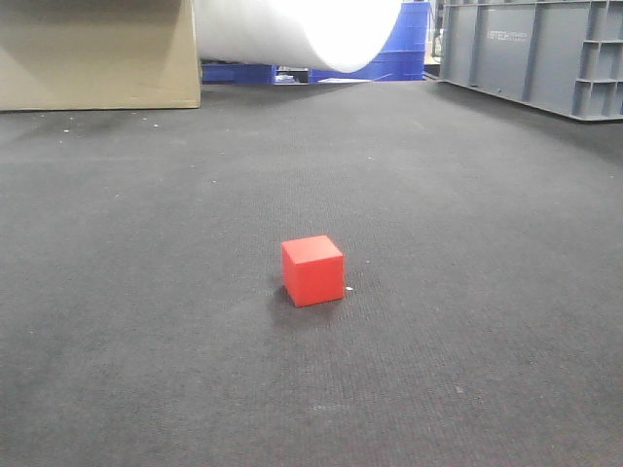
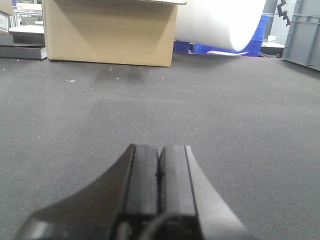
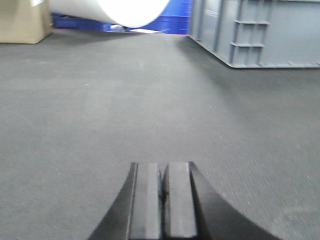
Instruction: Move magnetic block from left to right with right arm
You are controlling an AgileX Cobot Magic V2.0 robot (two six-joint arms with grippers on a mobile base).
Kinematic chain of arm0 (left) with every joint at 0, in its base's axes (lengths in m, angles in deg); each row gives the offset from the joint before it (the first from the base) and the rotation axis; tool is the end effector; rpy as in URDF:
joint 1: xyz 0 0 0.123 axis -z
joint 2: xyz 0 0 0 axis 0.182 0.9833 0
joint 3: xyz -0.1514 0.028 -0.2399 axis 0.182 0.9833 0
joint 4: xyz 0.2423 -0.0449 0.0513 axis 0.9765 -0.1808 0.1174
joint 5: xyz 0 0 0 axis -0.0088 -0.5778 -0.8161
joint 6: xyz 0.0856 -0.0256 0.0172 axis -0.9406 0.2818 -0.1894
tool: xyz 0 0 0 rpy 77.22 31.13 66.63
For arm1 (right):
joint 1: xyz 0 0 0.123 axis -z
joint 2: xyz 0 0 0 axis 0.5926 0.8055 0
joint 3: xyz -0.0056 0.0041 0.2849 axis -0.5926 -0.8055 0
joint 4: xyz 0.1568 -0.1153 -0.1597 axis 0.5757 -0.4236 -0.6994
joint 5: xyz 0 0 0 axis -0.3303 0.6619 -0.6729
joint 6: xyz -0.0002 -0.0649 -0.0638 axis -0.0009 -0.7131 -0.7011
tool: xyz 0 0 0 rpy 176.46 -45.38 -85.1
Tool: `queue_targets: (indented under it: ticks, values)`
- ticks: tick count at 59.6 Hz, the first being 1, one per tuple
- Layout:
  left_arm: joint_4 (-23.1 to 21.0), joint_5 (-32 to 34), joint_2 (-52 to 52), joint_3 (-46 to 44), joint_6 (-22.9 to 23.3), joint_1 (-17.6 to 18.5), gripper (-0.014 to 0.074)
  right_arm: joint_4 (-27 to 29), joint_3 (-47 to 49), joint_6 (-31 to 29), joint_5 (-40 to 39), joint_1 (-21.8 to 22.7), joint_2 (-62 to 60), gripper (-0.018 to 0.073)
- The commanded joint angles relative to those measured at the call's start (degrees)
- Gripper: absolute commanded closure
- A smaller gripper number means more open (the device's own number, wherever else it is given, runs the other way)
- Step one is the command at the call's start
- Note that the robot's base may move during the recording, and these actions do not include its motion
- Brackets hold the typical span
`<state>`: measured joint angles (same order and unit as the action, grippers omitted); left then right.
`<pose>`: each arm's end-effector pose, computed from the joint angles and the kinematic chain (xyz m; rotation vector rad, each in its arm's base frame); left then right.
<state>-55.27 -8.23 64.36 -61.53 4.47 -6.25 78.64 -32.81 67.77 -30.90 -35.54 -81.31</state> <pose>0.0565 -0.0043 0.2019 0.0235 1.5174 -0.0936 0.0568 0.0008 0.1950 0.0253 1.6152 0.0288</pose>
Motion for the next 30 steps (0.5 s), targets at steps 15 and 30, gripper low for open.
queue_targets:
  ticks: [15, 30]
  values:
    - [0.00, 5.14, -0.77, 0.59, 0.25, -0.11, 0.0712, -4.45, -0.07, 3.53, -7.08, 1.69, -1.16, 0.0512]
    - [0.00, 5.14, -0.77, 0.59, 0.25, -0.11, 0.0713, -4.45, -0.07, 4.41, -7.07, 1.69, -1.16, 0.0512]
